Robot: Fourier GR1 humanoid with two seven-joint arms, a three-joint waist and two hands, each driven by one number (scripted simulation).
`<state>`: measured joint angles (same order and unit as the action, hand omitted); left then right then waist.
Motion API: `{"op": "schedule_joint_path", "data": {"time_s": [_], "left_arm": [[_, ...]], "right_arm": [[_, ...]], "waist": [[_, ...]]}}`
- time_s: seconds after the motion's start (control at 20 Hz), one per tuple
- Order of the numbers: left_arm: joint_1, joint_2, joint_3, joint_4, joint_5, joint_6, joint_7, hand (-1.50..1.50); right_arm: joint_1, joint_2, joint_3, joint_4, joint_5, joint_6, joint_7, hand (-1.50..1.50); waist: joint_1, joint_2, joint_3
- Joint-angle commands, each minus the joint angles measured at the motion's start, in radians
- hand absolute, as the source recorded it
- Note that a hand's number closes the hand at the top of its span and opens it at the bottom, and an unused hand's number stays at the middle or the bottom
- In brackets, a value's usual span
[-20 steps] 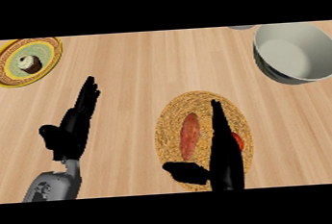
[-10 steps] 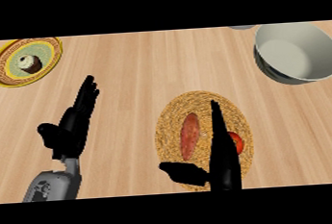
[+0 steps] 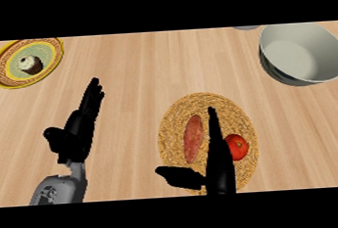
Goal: Pick the sweet potato from the placemat and place it in the bowl
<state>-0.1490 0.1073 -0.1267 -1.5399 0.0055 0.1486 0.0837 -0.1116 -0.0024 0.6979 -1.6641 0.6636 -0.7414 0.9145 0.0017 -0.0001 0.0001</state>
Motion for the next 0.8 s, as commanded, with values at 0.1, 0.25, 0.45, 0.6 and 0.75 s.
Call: {"op": "schedule_joint_path", "data": {"time_s": [0.1,0.25,0.45,0.6,0.75], "left_arm": [[-0.012,-0.006,0.026,0.037,0.004,-0.028,-0.009,0.0],[0.026,0.019,0.039,-0.026,0.011,-0.058,0.01,0.0],[0.002,-0.016,0.016,-0.027,-0.03,-0.028,0.022,0.0],[0.006,-0.031,0.026,-0.014,-0.037,-0.011,0.007,0.0],[-0.014,-0.004,0.076,0.03,-0.004,-0.063,-0.024,0.0]], "right_arm": [[-0.056,0.002,-0.079,0.18,-0.174,-0.094,-0.167,-1.5],[0.004,0.002,-0.032,0.204,-0.2,-0.161,-0.239,-1.5],[-0.079,0.002,-0.013,0.299,-0.136,-0.188,-0.112,-1.5],[-0.018,0.002,-0.068,0.281,-0.067,-0.078,-0.088,-1.5],[-0.062,0.002,-0.093,0.381,-0.155,-0.094,-0.181,-1.5]], "waist": [[0.003,0.002,0.0],[0.003,0.001,0.0],[0.005,0.001,0.0],[-0.001,0.0,0.0],[0.0,0.001,0.0]]}}
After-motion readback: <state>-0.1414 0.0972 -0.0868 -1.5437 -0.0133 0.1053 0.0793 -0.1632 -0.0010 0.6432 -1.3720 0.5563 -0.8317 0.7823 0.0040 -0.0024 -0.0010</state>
